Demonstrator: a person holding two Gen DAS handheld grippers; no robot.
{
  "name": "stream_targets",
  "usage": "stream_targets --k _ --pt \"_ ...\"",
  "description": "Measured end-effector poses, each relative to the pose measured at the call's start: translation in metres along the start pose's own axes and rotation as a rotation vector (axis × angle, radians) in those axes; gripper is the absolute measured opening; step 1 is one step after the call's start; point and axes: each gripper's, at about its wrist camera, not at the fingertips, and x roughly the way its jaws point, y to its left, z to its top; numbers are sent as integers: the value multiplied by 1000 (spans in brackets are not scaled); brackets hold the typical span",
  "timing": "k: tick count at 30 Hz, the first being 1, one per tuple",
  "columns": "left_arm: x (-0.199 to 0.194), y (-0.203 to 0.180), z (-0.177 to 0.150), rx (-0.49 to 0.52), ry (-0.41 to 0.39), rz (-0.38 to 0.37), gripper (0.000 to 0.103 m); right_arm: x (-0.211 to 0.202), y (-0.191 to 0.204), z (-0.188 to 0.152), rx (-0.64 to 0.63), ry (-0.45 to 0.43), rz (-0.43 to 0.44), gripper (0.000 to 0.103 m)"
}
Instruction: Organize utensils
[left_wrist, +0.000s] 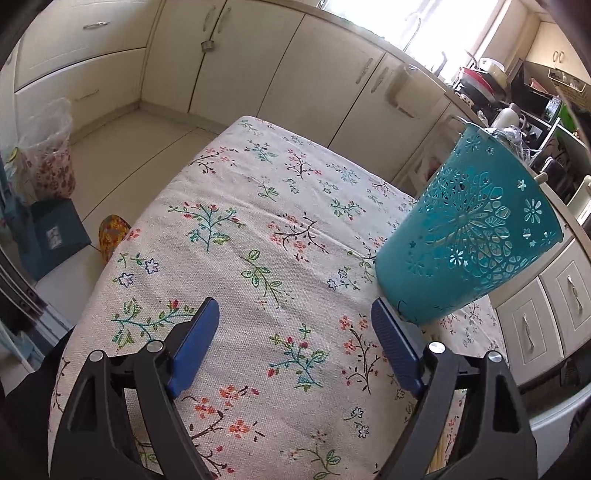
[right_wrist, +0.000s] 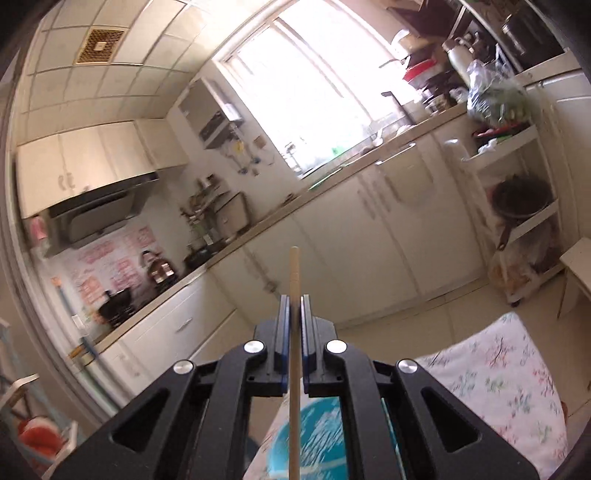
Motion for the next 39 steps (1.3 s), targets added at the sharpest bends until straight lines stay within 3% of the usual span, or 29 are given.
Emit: stream_targets --k 4,9,18,23,28,33,39 --pt "0 4 1 -18 -6 -16 81 36 -8 -12 -18 36 -74 6" --pt "2 4 2 -21 -8 -25 81 39 -13 -26 -63 67 -121 6" --pt "3 5 3 -22 -7 -23 81 33 -8 -43 -129 176 -90 8" --pt "3 5 3 -20 -6 -20 81 -19 -9 -62 -174 165 -107 29" --pt "4 2 2 -6 -3 -2 83 -75 -20 -113 -245 211 -210 48" --pt "5 -4 0 29 9 26 88 -83 -57 -162 -237 315 -349 49" --pt "8 -11 0 70 27 69 91 -74 -86 -164 -164 353 -440 58"
